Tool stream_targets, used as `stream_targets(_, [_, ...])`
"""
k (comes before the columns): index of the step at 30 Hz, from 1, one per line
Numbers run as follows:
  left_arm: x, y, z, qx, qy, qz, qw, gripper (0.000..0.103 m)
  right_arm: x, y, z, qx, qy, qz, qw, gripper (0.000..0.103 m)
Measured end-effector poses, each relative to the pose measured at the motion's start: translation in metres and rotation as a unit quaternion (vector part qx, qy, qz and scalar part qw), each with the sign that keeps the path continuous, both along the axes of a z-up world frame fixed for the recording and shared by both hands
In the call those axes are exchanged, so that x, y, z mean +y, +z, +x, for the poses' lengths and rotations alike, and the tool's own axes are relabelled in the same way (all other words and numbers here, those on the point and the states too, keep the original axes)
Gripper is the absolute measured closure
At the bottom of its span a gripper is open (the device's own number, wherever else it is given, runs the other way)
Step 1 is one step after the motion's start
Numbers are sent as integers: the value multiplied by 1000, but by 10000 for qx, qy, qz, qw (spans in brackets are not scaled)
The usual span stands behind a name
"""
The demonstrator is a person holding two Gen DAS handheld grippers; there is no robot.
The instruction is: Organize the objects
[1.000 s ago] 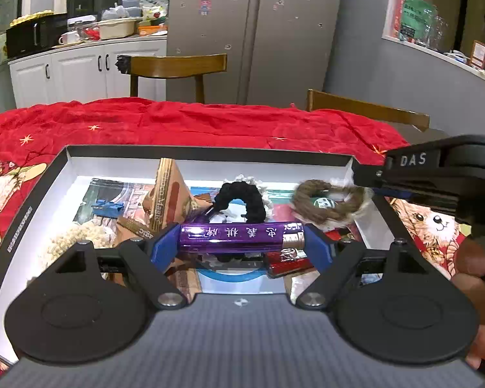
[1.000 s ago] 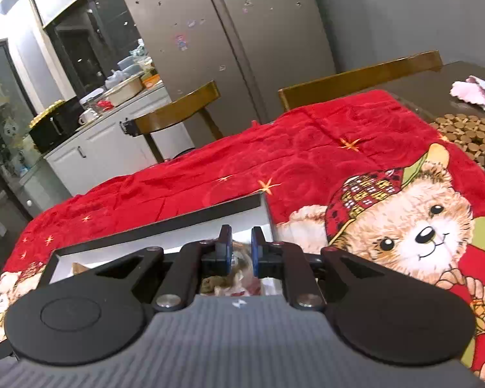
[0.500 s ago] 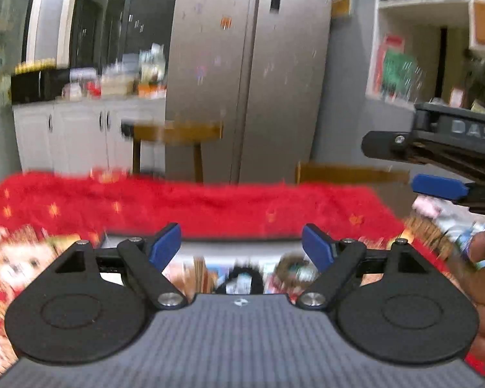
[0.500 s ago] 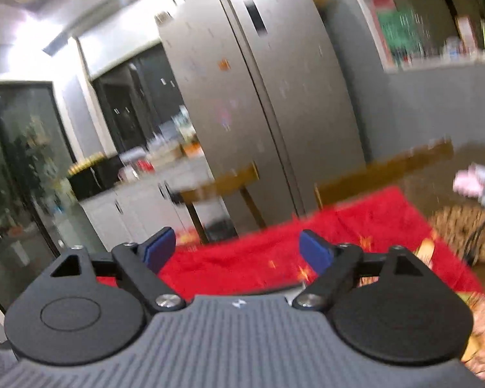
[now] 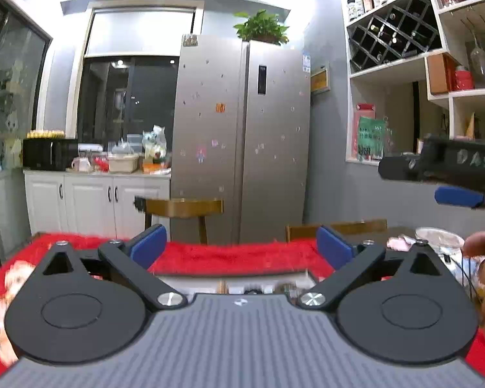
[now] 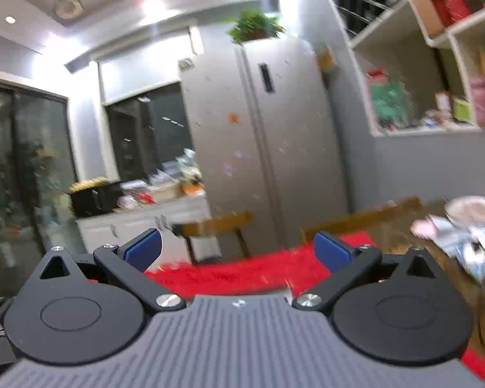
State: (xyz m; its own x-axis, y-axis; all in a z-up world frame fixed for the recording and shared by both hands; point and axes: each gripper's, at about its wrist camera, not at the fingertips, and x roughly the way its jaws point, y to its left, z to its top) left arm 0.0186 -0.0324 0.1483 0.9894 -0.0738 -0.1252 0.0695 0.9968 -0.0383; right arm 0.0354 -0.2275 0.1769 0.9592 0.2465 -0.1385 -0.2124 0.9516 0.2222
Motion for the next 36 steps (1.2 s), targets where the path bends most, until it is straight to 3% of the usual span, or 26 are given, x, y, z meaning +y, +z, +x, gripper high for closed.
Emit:
stream_targets(4, [-6, -57, -23, 368, -128, 429, 9983, 0, 14, -56, -18, 464, 123, -217, 9986, 0])
stream_targets(7, [-6, -98, -36, 535, 1, 505, 9973, 0, 27, -97, -26, 817, 353, -513, 9947, 0])
stream_targets(11, [-4, -120, -30, 1126, -63, 607, 9918, 0, 35, -129, -31, 960, 352, -639, 9927, 0])
stream_targets(16, [10, -134, -19, 1102, 631, 556, 9903, 0, 38, -133, -25, 627, 200, -910, 9937, 0])
stream_targets(20, [30, -137, -2, 1575, 845, 182, 9837, 0, 32, -142, -13, 1072, 133, -921, 9899, 0])
stream_targets(22, [32, -139, 4, 1697, 755, 154, 9825, 0, 27, -147, -7, 1384, 403, -801, 9863, 0])
stream_targets(25, [32, -138, 8, 1731, 633, 193, 9827, 0, 23, -149, -5, 1512, 482, -667, 9851, 0])
stream_targets(36, [27, -137, 7, 1819, 614, 271, 9810, 0, 31, -148, -10, 1382, 549, -898, 9848, 0])
